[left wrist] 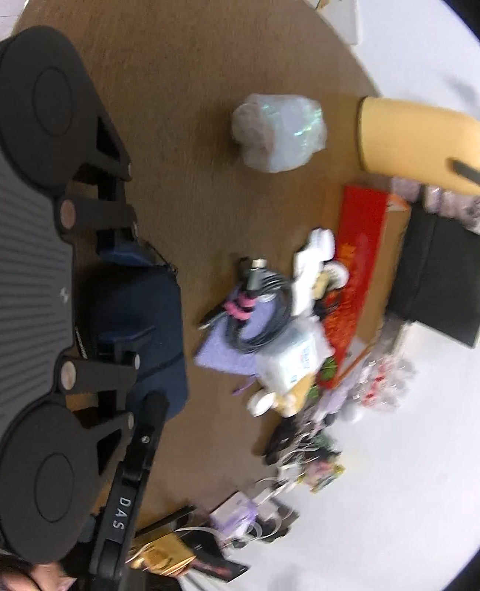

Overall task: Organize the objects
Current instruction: 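Carry the navy case into the red cardboard box and open the right tool, then withdraw the right tool from the box back over the table, then grasp a white round lid with the right tool while the left tool grasps the clear plastic bag, then lower the lid and the plastic bag into the red box and open both tools, then withdraw both tools from the box back over the table, then grasp the yellow plush toy with the right tool while the left tool grasps the white plastic container, then carry the plush toy and container into the red box and open both tools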

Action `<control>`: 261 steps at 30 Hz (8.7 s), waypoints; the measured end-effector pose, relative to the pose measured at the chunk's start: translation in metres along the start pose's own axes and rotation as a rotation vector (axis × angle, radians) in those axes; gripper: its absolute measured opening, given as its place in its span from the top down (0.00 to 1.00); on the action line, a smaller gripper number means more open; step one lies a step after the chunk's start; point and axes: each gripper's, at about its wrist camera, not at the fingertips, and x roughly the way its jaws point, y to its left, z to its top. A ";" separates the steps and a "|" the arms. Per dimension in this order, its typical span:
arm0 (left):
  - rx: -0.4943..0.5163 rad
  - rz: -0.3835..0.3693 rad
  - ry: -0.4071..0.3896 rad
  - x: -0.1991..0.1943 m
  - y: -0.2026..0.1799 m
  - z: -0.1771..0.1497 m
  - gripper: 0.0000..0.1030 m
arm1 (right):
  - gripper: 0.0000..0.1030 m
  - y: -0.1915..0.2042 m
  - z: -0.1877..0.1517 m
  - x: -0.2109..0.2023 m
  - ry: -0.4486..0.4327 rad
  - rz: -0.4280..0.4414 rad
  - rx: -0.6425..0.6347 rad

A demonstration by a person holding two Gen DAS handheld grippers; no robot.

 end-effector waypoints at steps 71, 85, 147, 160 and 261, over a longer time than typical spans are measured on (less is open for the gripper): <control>0.069 0.293 -0.196 -0.057 0.040 0.005 0.05 | 0.00 0.012 0.016 -0.046 -0.167 -0.314 -0.342; 0.050 0.374 -0.168 0.040 0.075 0.062 0.27 | 0.27 -0.044 0.107 0.092 -0.079 -0.458 -0.337; 0.121 0.229 -0.088 0.188 0.045 0.324 0.22 | 0.18 0.032 0.338 0.248 0.081 -0.262 -0.313; 0.376 0.137 -0.319 -0.024 -0.004 0.080 0.07 | 0.00 0.018 0.113 -0.022 -0.096 -0.204 -0.530; 0.334 -0.040 -0.137 0.043 -0.031 0.214 0.35 | 0.56 0.002 0.212 0.043 -0.277 -0.212 -0.320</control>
